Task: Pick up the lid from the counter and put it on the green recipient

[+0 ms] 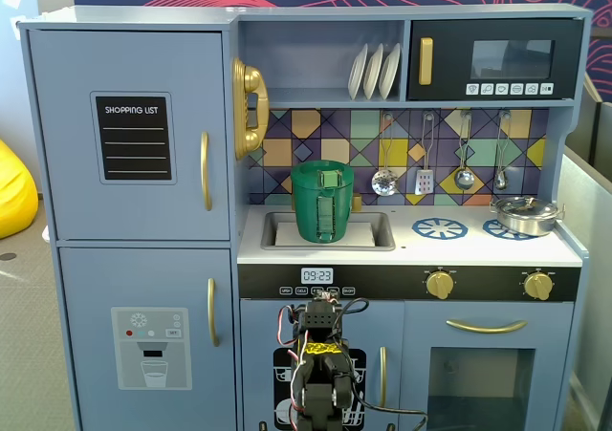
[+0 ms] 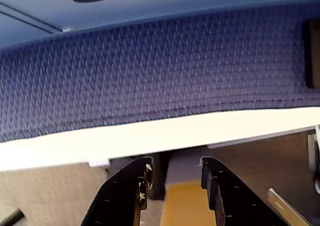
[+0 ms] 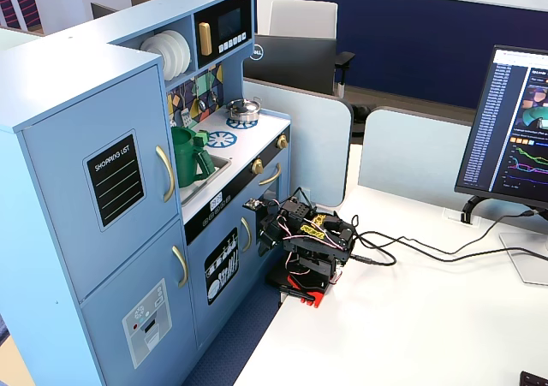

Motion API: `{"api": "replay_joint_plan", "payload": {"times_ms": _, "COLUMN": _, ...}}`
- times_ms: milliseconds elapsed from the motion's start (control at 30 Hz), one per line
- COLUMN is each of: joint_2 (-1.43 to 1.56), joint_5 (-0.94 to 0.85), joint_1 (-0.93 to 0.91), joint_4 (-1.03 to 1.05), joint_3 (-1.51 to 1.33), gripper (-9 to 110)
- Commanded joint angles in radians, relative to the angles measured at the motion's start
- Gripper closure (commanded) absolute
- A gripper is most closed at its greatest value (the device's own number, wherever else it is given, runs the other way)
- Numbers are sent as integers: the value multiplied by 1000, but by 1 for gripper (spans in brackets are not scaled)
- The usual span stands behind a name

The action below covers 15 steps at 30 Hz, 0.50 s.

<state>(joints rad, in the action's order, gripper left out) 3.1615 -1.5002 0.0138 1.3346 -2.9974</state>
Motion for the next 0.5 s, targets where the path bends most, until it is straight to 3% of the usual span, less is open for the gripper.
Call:
{"api": "replay_joint_plan", "payload": {"times_ms": 0, "joint_2": 17, "joint_5": -46, "joint_1": 5, "joint_4": 199, "joint_3": 0, "gripper": 99}}
{"api": "replay_joint_plan", "payload": {"times_ms": 467, "joint_2": 17, "joint_5": -34, "joint_1": 5, "joint_4": 198, "joint_3": 0, "gripper": 98}}
